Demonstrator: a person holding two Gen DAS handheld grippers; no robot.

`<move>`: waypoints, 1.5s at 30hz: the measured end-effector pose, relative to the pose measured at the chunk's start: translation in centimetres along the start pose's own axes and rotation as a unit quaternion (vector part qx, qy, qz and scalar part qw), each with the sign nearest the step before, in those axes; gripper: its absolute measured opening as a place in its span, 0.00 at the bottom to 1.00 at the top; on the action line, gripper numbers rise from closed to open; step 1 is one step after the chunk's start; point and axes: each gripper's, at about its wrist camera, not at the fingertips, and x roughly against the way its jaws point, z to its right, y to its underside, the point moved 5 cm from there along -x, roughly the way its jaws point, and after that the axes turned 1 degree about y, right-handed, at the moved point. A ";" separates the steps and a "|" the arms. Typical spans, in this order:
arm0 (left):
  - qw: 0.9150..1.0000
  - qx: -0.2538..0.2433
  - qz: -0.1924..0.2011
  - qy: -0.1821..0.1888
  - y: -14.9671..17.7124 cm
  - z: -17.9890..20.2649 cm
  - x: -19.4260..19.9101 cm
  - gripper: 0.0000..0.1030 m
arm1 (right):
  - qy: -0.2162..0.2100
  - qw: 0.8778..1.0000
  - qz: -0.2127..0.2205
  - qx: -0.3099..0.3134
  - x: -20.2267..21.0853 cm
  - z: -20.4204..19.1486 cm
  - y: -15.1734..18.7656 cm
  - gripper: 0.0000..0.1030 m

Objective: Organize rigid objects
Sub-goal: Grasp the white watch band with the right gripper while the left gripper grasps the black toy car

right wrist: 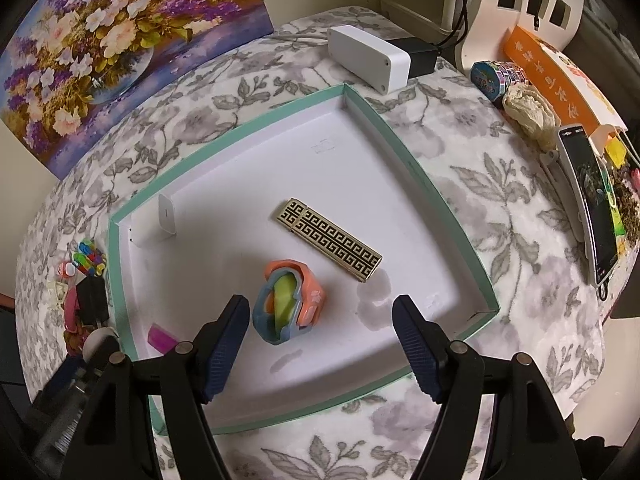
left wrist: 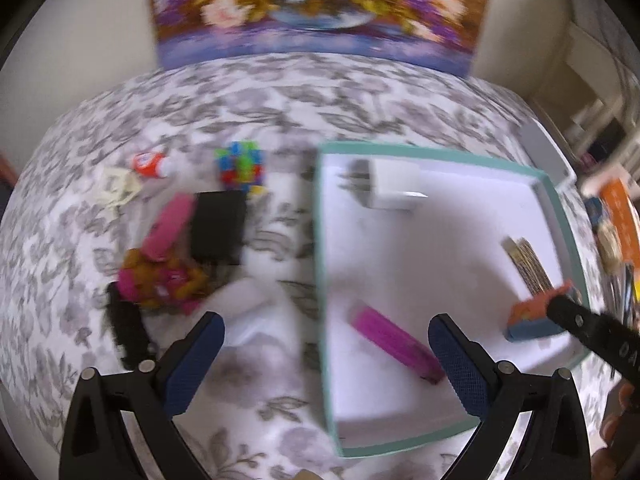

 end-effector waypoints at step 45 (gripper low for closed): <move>0.978 0.202 -0.048 -0.032 0.9 -20.3 0.5 1.00 | -0.069 0.966 -0.001 0.247 -1.6 -23.2 8.4 0.73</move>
